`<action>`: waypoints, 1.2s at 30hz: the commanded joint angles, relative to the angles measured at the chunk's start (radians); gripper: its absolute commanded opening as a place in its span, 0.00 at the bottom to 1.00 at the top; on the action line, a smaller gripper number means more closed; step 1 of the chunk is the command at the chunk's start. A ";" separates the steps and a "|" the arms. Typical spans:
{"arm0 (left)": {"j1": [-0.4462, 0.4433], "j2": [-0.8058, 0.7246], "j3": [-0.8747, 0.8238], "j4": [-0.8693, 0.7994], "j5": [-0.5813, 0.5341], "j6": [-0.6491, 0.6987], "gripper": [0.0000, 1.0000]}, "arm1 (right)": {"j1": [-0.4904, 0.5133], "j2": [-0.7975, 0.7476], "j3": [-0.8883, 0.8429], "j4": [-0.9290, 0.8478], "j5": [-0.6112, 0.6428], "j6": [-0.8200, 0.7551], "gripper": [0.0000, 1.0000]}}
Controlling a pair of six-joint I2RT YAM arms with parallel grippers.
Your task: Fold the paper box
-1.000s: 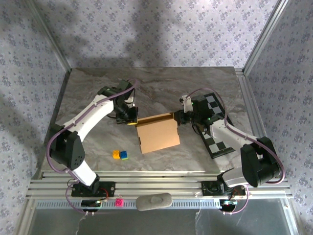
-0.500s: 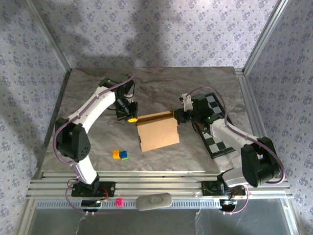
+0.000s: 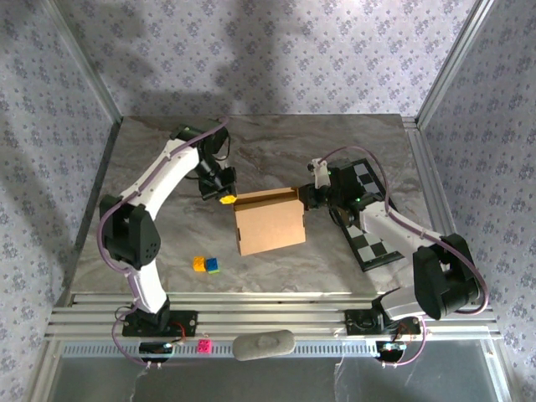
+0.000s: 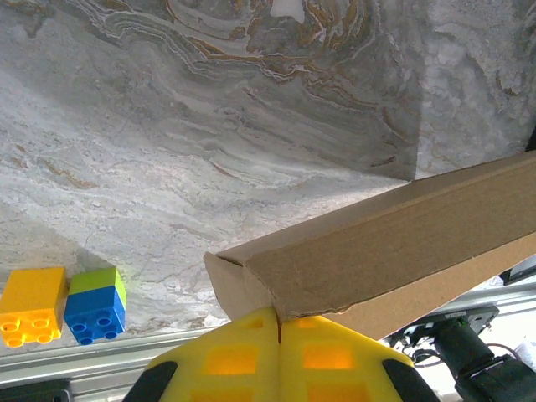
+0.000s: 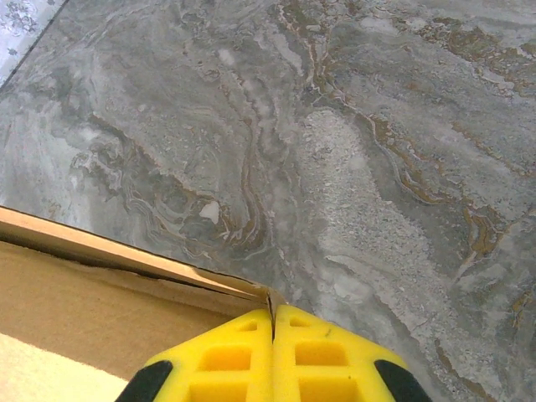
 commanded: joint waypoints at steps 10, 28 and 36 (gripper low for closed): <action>0.042 0.049 0.059 -0.022 0.139 -0.064 0.00 | 0.014 0.006 0.026 -0.001 -0.022 -0.010 0.00; 0.081 0.063 0.067 0.007 0.238 -0.101 0.00 | 0.017 0.009 0.034 -0.008 -0.024 -0.016 0.00; 0.093 0.046 0.013 0.070 0.285 -0.137 0.00 | 0.017 0.009 0.035 -0.006 -0.022 -0.015 0.00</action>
